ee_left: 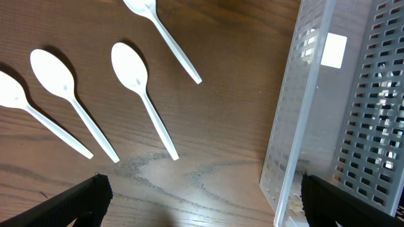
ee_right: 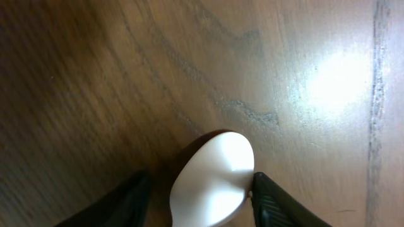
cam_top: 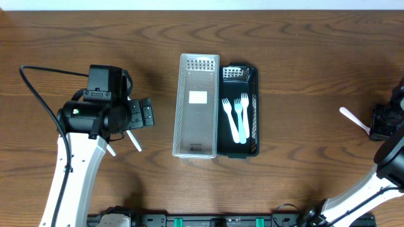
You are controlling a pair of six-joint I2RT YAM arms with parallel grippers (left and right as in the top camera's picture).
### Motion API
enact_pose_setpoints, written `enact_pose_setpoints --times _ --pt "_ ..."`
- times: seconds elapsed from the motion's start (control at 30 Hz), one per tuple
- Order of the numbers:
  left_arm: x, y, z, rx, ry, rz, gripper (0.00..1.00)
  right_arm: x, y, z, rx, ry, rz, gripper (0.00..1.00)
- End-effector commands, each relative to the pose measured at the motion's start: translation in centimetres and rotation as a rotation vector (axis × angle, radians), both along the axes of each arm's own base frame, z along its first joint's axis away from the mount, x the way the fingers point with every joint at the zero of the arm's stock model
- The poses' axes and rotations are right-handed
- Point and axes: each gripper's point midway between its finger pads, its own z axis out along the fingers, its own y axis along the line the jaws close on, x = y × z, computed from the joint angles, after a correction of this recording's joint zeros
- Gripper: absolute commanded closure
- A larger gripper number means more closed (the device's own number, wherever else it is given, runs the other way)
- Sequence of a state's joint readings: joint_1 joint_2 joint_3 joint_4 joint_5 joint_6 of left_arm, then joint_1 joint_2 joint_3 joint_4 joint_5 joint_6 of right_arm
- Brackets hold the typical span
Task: Pack container
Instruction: 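Lower right gripper onto the white spoon and close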
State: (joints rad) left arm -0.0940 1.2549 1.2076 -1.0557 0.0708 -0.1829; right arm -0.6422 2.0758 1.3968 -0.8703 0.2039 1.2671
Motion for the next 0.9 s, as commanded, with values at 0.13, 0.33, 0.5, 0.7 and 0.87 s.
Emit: enact_pose_setpoints --times 0.13,0.33,0.5,0.7,0.87 --pt "0.03 0.29 0.16 0.012 -0.001 0.003 0.02 -3.41 2.21 -3.67 0.101 0.130 -0.004 0.58" --pt "0.03 0.29 0.16 0.012 -0.001 0.003 0.02 -3.36 2.26 -3.69 0.104 0.127 -0.005 0.71" --pt "0.03 0.30 0.16 0.013 -0.001 0.003 0.02 -3.07 2.59 -3.77 0.124 0.111 -0.002 0.77" --pt "0.03 0.29 0.16 0.012 -0.001 0.003 0.02 -3.02 2.64 -3.79 0.132 0.110 0.024 0.86" --pt "0.03 0.29 0.16 0.012 -0.001 0.003 0.02 -2.98 2.68 -3.79 0.137 0.110 0.041 0.94"
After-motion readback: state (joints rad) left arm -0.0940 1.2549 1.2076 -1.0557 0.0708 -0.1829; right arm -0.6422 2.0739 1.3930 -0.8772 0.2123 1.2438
